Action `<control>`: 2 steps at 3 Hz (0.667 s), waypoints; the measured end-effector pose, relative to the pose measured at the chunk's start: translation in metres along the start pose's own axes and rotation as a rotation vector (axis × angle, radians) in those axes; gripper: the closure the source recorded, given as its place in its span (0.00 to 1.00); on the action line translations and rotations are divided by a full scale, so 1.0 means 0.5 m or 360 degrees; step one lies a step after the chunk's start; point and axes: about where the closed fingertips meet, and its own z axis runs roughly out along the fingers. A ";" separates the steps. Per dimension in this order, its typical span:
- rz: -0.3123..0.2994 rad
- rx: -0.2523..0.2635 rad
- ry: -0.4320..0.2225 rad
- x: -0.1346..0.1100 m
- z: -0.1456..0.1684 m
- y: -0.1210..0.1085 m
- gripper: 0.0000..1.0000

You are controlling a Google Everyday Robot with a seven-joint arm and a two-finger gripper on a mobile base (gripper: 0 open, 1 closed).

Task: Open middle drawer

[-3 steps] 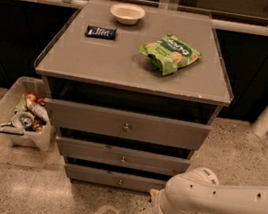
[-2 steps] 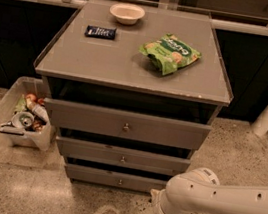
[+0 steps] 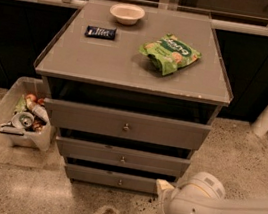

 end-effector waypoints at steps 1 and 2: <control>0.0068 0.0357 -0.0040 0.028 -0.102 -0.081 0.00; 0.0082 0.0406 -0.0029 0.037 -0.114 -0.089 0.00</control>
Offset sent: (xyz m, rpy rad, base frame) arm 0.0245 -0.0176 0.0477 0.0300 -0.1906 -0.0521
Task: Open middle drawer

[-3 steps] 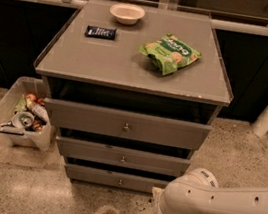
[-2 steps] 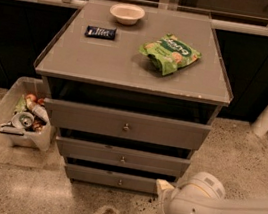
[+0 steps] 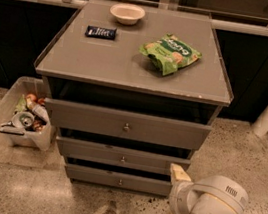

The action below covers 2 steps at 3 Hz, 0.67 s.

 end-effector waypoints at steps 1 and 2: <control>-0.0001 -0.0002 0.0000 0.000 0.001 0.001 0.00; 0.0010 0.0056 -0.0010 0.022 0.021 -0.048 0.00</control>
Offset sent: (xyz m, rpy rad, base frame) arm 0.0798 -0.0263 -0.0386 0.0182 -0.1098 -0.0345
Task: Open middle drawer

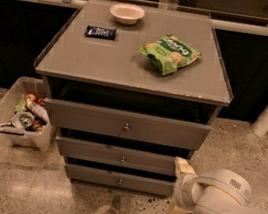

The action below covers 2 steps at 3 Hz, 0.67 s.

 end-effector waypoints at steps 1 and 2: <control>0.0037 0.0102 0.0044 0.039 0.041 -0.102 0.00; 0.0020 0.0110 0.0062 0.045 0.127 -0.160 0.00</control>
Offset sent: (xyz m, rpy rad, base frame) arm 0.1427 -0.0145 -0.0672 -0.0517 -0.0655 -0.0466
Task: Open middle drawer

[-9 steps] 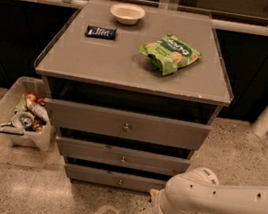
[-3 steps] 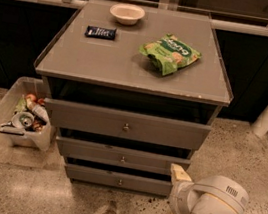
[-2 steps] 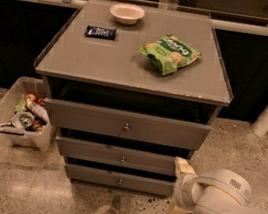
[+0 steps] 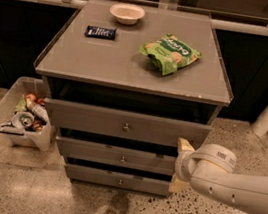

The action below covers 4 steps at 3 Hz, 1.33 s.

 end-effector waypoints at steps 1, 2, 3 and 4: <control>0.0000 0.0000 0.0000 0.000 0.000 0.000 0.00; -0.0012 -0.0019 -0.0001 0.009 0.033 0.022 0.00; 0.0081 -0.0043 -0.0036 0.023 0.100 0.081 0.00; 0.0135 -0.0031 -0.0067 0.026 0.165 0.131 0.00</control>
Offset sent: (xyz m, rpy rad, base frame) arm -0.0174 0.0131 -0.1118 -0.0150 0.0227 0.0210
